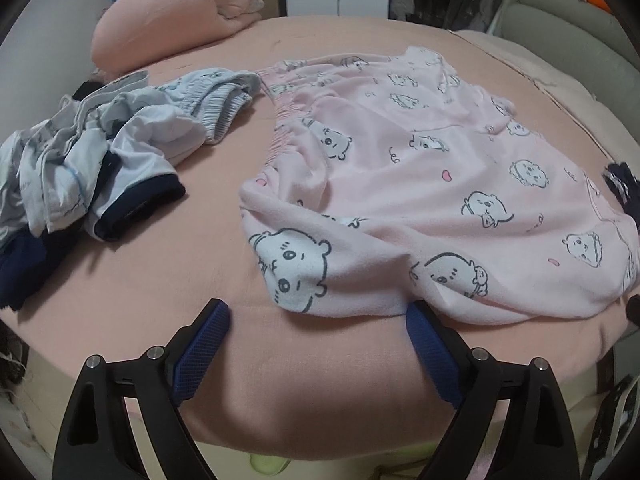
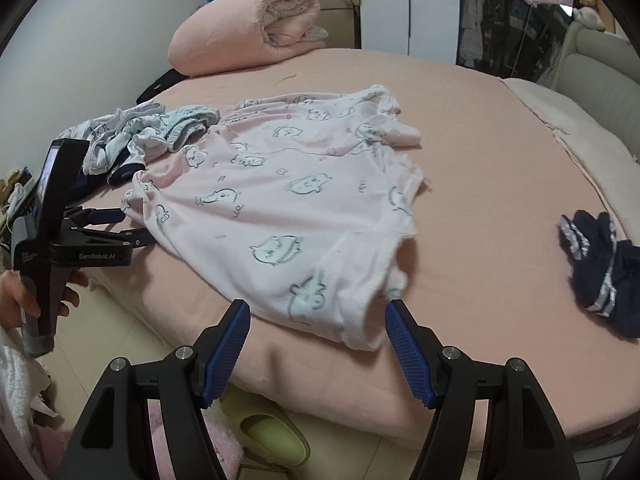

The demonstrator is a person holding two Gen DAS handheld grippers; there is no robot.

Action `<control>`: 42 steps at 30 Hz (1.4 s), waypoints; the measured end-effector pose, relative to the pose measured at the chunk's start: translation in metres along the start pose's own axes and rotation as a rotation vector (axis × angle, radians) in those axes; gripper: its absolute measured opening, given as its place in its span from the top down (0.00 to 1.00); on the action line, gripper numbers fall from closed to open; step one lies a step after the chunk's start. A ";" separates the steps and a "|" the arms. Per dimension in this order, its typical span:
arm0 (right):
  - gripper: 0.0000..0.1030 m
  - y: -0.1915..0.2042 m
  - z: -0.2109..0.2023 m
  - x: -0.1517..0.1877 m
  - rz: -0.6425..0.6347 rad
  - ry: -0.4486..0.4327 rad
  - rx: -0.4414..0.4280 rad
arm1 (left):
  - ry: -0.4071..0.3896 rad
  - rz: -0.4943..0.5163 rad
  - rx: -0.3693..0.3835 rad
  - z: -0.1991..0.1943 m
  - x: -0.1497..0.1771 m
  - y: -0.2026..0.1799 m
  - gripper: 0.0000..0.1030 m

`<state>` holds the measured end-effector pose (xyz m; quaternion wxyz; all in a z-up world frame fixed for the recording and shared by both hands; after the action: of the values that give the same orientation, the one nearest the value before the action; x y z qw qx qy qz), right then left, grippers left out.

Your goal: Fold clothes

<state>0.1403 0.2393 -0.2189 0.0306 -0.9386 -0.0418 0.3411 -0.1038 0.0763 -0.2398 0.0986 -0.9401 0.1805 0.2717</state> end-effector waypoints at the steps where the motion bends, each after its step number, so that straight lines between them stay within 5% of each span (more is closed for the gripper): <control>1: 0.33 0.002 0.002 -0.001 -0.008 0.001 0.004 | -0.001 -0.005 0.002 0.000 0.000 0.000 0.11; 6: 0.64 0.005 0.017 -0.003 -0.005 0.033 0.021 | -0.004 -0.028 0.015 0.001 0.000 0.002 0.11; 12: 0.84 -0.004 0.038 0.000 0.053 0.064 0.023 | -0.017 -0.027 -0.001 -0.002 0.000 -0.003 0.13; 17: 0.87 -0.005 0.032 -0.008 0.060 0.069 0.032 | -0.035 -0.029 -0.006 -0.009 0.000 -0.009 0.57; 23: 0.95 -0.011 0.014 -0.020 0.097 0.031 0.084 | -0.054 -0.015 -0.021 -0.018 -0.003 -0.014 0.92; 35: 0.96 -0.032 -0.012 -0.059 0.160 -0.065 0.077 | -0.114 -0.046 0.010 -0.047 -0.040 -0.011 0.95; 42: 0.96 -0.034 -0.008 -0.060 0.153 -0.048 0.072 | -0.133 -0.011 -0.011 -0.045 -0.039 -0.014 0.95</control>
<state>0.0972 0.2670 -0.1715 0.0373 -0.9289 0.0416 0.3660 -0.1072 0.0873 -0.1795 0.1067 -0.9215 0.1667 0.3341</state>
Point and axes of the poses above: each gripper's, at about its wrist camera, not at the fingertips, and z roughly the way its jaws point, y to its left, x to its underside, the point moved 1 cm from there along z, roughly the way its jaws point, and after that the axes turned 12 degrees about -z, right-handed, at the moved point
